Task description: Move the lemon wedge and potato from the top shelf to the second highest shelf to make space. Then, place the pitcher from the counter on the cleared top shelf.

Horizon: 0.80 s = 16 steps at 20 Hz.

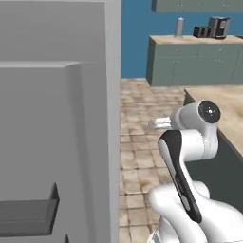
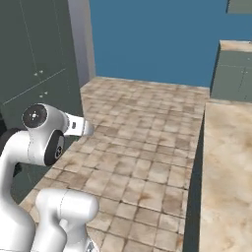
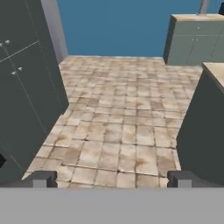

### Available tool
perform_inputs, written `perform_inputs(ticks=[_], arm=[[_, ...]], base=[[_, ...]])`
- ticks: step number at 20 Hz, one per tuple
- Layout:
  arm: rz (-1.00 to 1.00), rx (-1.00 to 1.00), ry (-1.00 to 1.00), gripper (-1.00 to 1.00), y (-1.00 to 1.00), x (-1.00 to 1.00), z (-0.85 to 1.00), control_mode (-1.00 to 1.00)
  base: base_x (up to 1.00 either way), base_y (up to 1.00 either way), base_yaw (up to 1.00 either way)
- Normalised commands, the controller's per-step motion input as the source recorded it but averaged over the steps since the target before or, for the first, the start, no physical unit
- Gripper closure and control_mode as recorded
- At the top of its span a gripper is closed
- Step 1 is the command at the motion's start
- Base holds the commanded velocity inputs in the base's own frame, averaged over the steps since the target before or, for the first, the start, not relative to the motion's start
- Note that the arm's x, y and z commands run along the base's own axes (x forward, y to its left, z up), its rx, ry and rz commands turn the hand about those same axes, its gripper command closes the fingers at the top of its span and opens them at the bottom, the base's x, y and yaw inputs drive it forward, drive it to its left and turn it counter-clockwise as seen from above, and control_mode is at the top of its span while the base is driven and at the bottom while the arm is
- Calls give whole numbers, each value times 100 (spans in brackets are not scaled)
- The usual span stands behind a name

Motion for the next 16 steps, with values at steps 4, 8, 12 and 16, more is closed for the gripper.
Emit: perform_inputs(ticks=[4, 8, 12, 16], arm=[[0, 0, 0, -100, 0, 0, 0, 100], [0, 0, 0, -100, 0, 0, 0, 100], [0, 0, 0, -100, 0, 0, 0, 100], [0, 0, 0, -100, 0, 0, 0, 100]], base=[[100, -25, 15], [100, -32, 17], [100, -25, 13], [100, -29, 0]])
